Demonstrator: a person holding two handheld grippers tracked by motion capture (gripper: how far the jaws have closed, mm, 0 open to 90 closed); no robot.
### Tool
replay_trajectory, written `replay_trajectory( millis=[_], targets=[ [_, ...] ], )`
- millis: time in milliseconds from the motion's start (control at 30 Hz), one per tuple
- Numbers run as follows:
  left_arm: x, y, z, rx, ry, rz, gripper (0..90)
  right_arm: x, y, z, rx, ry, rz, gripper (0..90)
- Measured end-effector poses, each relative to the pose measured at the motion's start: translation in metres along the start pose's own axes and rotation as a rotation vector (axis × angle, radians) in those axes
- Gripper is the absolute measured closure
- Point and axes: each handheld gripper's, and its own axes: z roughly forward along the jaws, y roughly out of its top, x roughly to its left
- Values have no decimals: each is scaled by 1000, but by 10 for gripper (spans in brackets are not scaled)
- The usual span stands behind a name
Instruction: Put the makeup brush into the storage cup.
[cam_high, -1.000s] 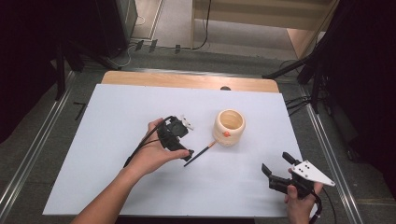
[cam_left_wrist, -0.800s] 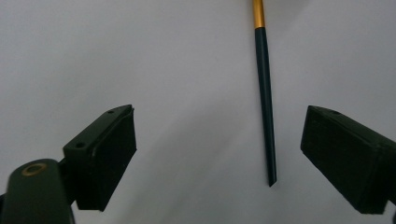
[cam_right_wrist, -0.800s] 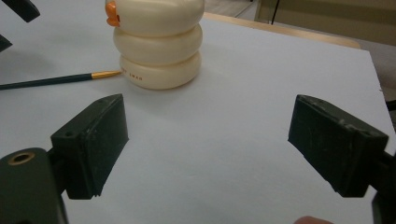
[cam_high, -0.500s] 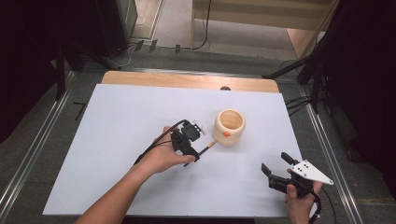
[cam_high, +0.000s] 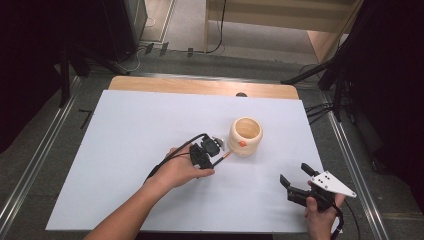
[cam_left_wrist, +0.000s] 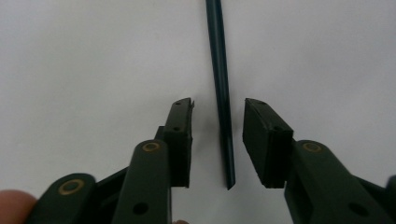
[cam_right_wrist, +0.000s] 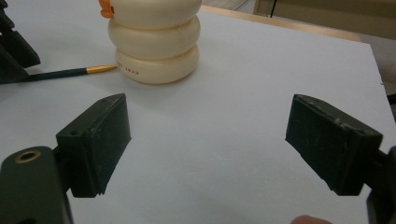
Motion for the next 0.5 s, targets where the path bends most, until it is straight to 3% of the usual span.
replay_trajectory(
  millis=[67,267,400,500],
  targets=[
    [-2,2,2,0,2,-12,678,0,0,0,4,3,5,141],
    [-8,7,6,36,49,12,740,2,0,2,9,14,-3,141],
    [-12,9,7,50,49,14,808,4,1,4,12,39,9,141],
    [-12,10,7,57,38,14,856,10,3,6,21,53,-9,141]
  ],
)
